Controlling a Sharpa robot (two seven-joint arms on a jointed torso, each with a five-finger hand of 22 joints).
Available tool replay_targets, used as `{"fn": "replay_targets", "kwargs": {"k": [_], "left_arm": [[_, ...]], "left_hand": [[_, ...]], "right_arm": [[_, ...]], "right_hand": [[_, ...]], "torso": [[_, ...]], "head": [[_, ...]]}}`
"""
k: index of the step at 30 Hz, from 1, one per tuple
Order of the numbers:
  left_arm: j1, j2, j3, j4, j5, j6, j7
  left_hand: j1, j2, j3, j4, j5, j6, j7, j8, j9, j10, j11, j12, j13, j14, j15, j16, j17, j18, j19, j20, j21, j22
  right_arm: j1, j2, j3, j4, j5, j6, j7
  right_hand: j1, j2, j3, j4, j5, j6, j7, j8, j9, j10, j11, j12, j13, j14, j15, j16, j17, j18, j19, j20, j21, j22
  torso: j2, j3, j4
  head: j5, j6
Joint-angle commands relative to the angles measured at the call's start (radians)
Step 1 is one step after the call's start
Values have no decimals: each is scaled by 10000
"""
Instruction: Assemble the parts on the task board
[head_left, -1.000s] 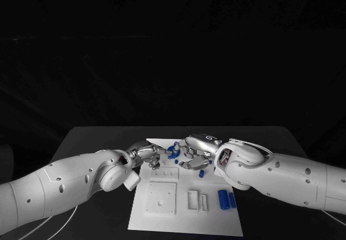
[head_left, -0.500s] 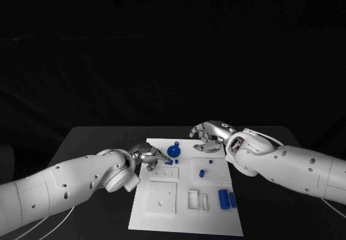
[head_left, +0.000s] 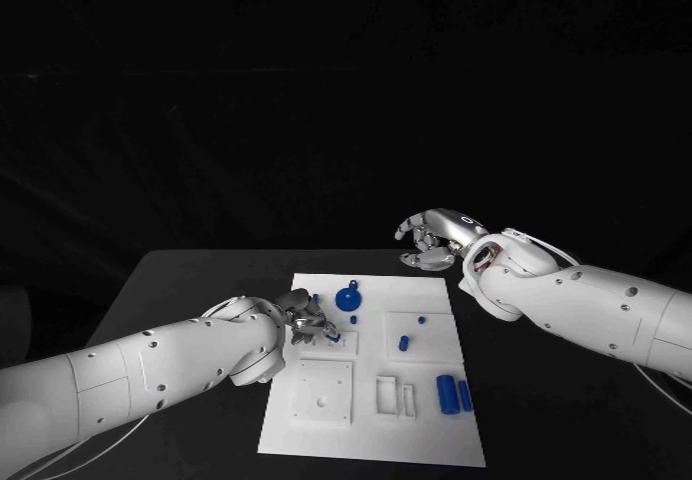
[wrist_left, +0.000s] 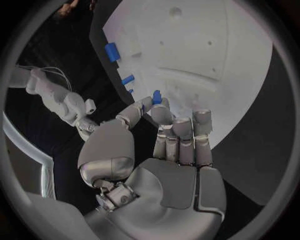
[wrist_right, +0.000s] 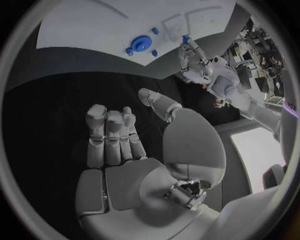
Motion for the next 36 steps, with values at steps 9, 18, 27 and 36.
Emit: {"fn": "replay_targets", "kwargs": {"k": [9,18,27,36], "left_arm": [[22,307,-220,-440,-1321,-362,-745],[10,528,-235,-687,-1353,-366,-727],[-38,680,-233,-855,-1330,-332,-671],[-91,775,-232,-961,-1336,-231,-663]], "left_hand": [[578,448,14,-13,700,461,-114,34,277,112,-51,-7,15,565,-412,66,-8,-110,156,-1305,64,19],[560,408,4,-25,824,532,-131,38,286,119,-66,15,28,592,-426,75,-7,-99,197,-1316,84,36],[533,374,-13,-11,841,586,-142,51,295,120,-75,24,34,599,-433,75,-8,-97,210,-1317,87,40],[539,283,-32,12,663,715,-176,91,326,121,-106,41,45,610,-459,72,-11,-84,235,-1325,86,48]], "right_arm": [[133,108,150,-343,153,-120,9],[153,144,171,-331,161,-112,10],[154,177,177,-334,161,-100,10],[154,184,178,-295,162,-73,-2]], "right_hand": [[-2,-107,4,48,116,74,100,-14,-14,-50,37,43,-23,7,77,-46,-20,979,10,38,-61,127],[3,-114,4,55,165,81,98,-9,-15,-52,35,46,-33,7,75,-51,-23,979,9,40,-67,127],[-1,-117,0,66,207,83,97,-6,-16,-54,35,48,-41,7,74,-54,-25,979,11,42,-71,128],[-5,-120,-5,79,268,86,95,-3,-18,-56,33,52,-51,9,73,-56,-27,979,13,44,-76,129]], "torso": [[-59,43,31],[-36,32,26],[-42,30,28],[-49,34,23]], "head": [[20,-84],[29,-127],[27,-140],[31,-173]]}}
